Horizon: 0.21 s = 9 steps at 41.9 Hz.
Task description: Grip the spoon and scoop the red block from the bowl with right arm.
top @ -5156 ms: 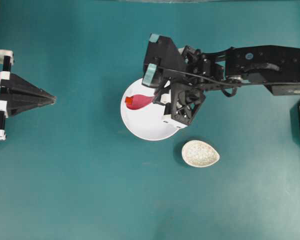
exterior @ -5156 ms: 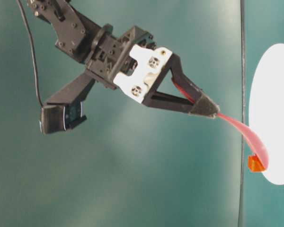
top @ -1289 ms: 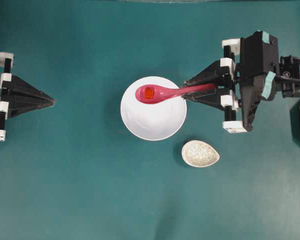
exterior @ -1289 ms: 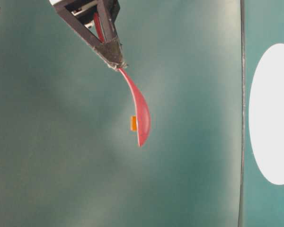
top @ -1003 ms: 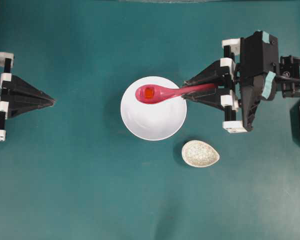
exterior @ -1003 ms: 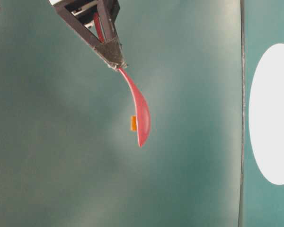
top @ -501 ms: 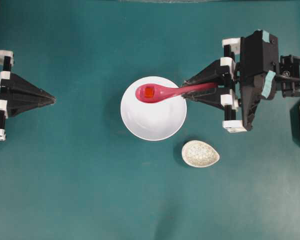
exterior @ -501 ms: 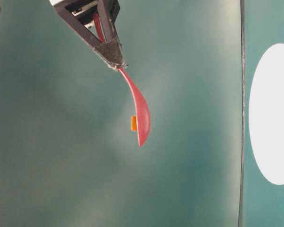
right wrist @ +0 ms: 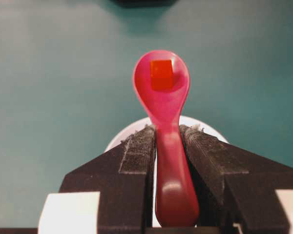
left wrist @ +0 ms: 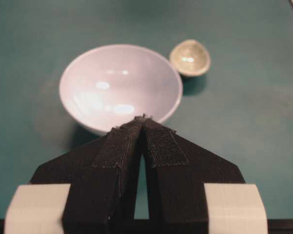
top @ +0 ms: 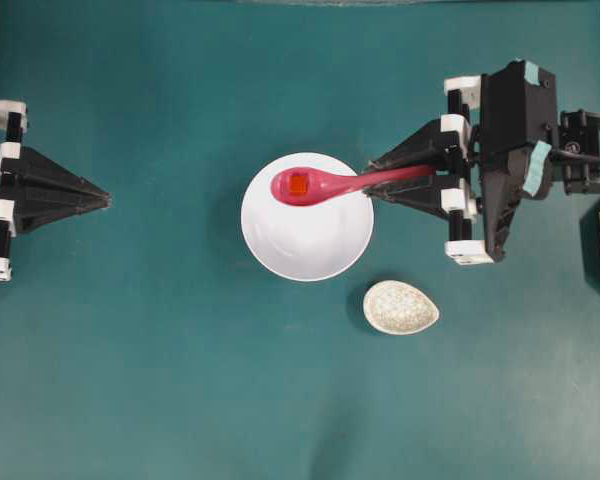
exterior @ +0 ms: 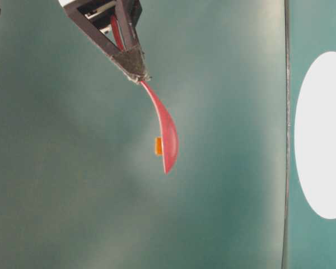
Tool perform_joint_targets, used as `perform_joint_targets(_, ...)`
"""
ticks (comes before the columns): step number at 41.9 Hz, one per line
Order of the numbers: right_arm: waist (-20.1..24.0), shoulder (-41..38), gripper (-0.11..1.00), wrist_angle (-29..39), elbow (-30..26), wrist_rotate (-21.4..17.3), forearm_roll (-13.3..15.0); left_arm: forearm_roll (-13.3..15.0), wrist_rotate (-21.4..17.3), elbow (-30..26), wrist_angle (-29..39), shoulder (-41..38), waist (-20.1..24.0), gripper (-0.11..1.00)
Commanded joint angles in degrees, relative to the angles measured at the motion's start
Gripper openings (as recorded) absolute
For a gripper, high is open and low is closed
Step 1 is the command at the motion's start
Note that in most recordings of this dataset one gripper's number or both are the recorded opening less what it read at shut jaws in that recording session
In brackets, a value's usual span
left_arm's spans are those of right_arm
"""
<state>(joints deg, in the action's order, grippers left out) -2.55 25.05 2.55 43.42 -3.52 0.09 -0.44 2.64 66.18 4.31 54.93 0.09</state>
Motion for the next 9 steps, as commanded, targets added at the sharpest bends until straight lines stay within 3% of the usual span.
perform_joint_targets(1,-0.1,1.0,0.25,-0.4,-1.8,-0.1,0.0,-0.1,0.0,-1.1,-0.6,-0.4,0.0,0.00)
perform_joint_targets(9,-0.2,1.0,0.25,-0.3,-1.8,-0.1,-0.1,-0.1,0.1,-1.1,-0.5,-0.4,0.0,0.00)
